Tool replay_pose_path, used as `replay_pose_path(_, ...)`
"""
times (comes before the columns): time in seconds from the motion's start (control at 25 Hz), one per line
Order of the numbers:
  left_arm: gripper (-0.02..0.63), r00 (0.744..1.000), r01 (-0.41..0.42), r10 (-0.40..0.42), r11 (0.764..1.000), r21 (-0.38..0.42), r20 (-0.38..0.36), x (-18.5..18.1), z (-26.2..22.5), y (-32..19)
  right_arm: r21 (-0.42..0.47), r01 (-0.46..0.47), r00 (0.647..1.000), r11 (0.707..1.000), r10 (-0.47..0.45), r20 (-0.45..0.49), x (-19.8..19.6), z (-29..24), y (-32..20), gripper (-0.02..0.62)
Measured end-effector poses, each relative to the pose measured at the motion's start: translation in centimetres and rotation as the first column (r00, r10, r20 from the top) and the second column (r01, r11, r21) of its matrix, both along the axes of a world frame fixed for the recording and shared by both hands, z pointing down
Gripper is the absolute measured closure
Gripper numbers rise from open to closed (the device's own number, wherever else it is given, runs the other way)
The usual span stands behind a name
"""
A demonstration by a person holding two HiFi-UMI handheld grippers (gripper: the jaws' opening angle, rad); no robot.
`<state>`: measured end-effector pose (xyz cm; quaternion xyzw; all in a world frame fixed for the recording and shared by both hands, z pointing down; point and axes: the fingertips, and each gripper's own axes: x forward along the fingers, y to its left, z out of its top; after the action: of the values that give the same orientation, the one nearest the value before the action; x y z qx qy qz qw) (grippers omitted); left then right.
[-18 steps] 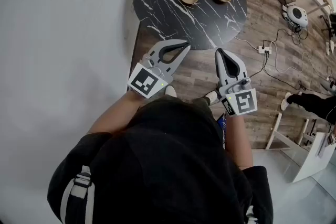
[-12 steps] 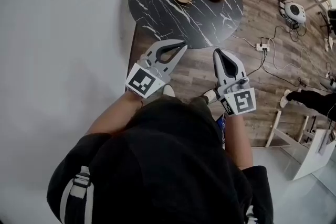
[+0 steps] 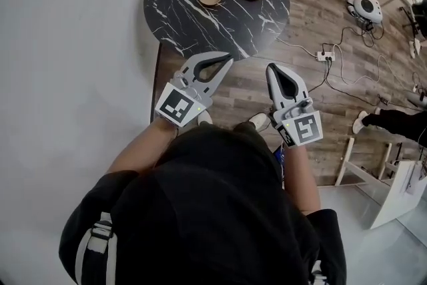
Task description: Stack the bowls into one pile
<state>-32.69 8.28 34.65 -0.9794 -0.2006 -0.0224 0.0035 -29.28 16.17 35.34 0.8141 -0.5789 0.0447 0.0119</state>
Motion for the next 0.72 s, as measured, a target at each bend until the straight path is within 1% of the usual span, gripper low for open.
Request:
replay_pose_path(0.2,0.601,1.0,-0.008,0.008,1.0,0.012,0.001,3.4,-0.7,6.1,0.004,-0.003,1.0,1.0,0.003,0.001,3.4,-0.3,5.5,0.604)
replay_pose_path(0.44,0.601,1.0,0.003,-0.003,1.0,0.016,0.019,7.8,-1.0,13.3,0.009,0.028,1.0,1.0,-0.028,-0.001,7.6,0.1,12.5,0.604)
replay_pose_path(0.52,0.601,1.0,0.016,-0.016,1.0,0.022,0.024,9.0,-1.0,15.2,0.021,0.018,1.0,1.0,-0.018,0.005,9.1,-0.1,14.7,0.604)
replay_pose_path(0.64,0.601,0.997,0.044,-0.047,0.998,0.05,0.056,10.7,-1.1,17.5,0.032,0.013,1.0,0.999,-0.013,0.01,11.2,0.1,17.9,0.604)
replay_pose_path(0.72,0.601,0.998,0.039,-0.041,0.998,0.05,0.041,11.7,-1.2,19.0,0.028,0.01,1.0,1.0,-0.01,0.012,12.6,0.4,19.5,0.604)
